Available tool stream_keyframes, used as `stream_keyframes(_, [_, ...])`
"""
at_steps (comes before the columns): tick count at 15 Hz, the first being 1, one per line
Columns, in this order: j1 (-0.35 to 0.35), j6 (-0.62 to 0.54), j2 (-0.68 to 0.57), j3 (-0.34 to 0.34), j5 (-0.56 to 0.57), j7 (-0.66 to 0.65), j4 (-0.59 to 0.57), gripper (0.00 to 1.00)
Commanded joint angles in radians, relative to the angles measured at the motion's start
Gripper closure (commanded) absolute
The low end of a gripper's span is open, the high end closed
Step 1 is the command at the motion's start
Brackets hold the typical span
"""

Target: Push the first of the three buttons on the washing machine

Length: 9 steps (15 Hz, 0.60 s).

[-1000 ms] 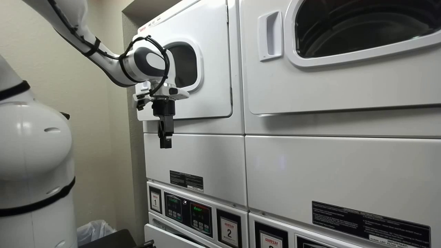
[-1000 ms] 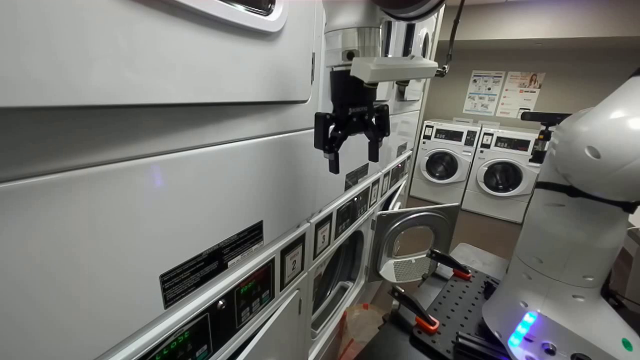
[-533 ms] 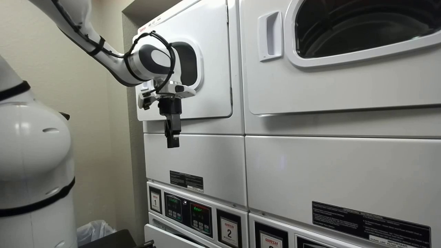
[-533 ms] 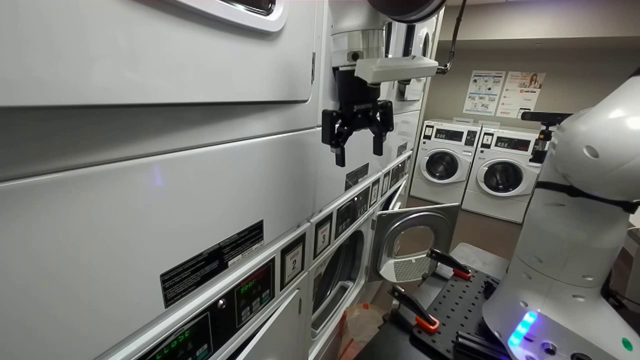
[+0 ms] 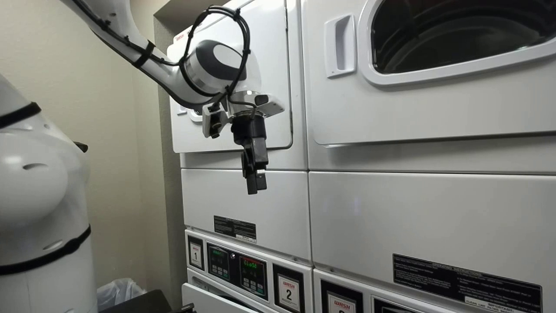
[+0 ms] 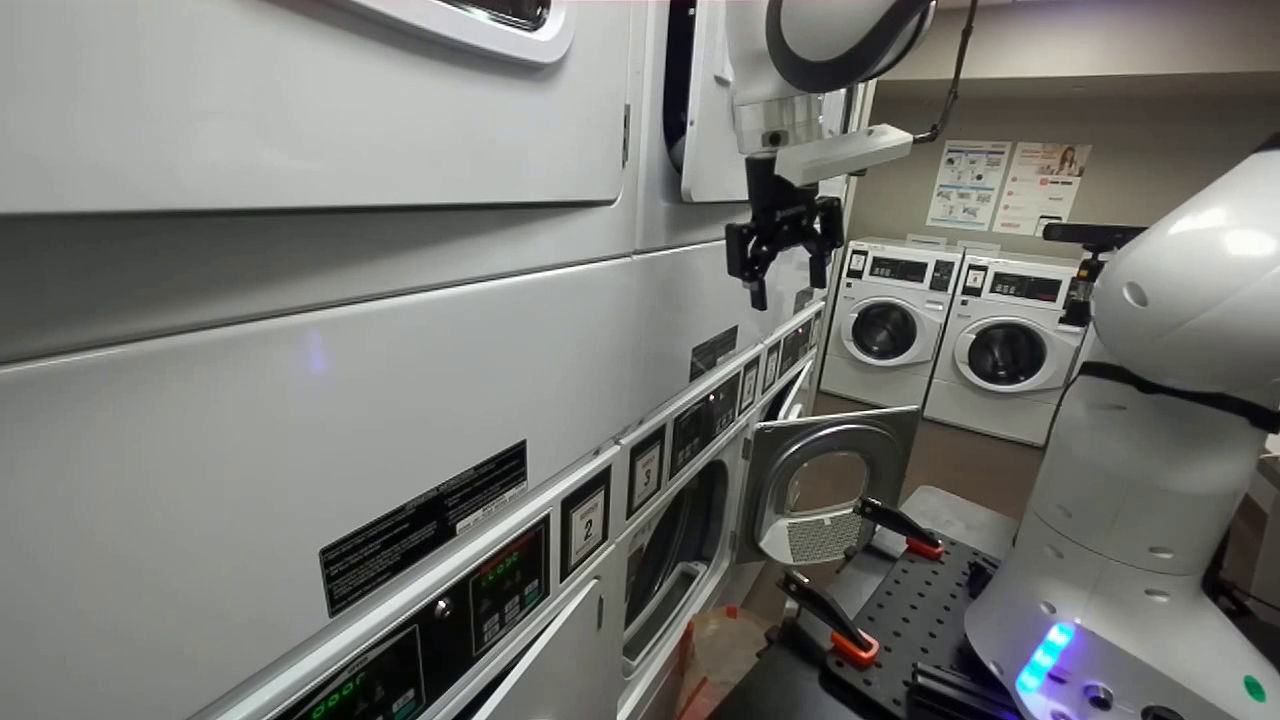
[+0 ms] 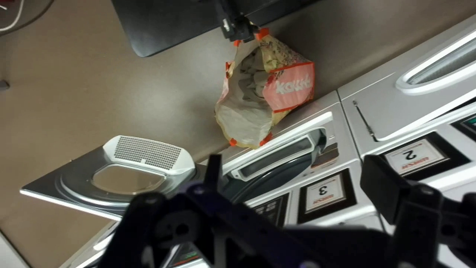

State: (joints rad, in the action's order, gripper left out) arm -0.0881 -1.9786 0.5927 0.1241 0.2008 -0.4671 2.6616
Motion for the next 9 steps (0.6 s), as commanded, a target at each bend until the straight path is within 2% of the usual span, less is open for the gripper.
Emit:
stream_keyframes(1, [-0.086,-0.033,-0.016,-0.079,0.083,0.068,0.011,0.37])
stream_keyframes(6, [-0.135,-0.115,-0.113,-0.208,0.116,0.240,-0.015,0.76])
stream_keyframes(7, [-0.133,-0.127,-0.124,-0.224,0.111,0.281,-0.019,0.85])
stream_keyframes(9, [-0.130,-0.177,-0.171,-0.247,0.120,0.353,-0.027,0.96])
